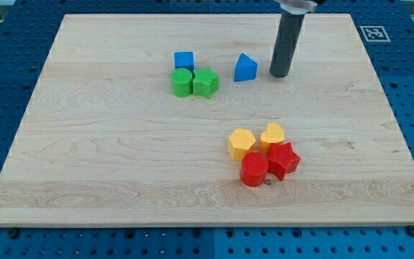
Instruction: Move the blue triangle diagonally to the green star
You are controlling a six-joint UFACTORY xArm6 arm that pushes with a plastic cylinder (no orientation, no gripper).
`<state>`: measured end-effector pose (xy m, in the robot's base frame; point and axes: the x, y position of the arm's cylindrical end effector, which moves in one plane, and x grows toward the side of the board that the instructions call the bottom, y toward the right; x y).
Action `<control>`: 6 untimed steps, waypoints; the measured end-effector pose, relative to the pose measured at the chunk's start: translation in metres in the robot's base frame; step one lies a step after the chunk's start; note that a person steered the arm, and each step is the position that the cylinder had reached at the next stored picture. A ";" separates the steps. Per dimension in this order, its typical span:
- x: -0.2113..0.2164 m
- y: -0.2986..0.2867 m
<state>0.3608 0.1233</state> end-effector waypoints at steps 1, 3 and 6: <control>0.000 -0.011; 0.000 -0.018; 0.000 -0.065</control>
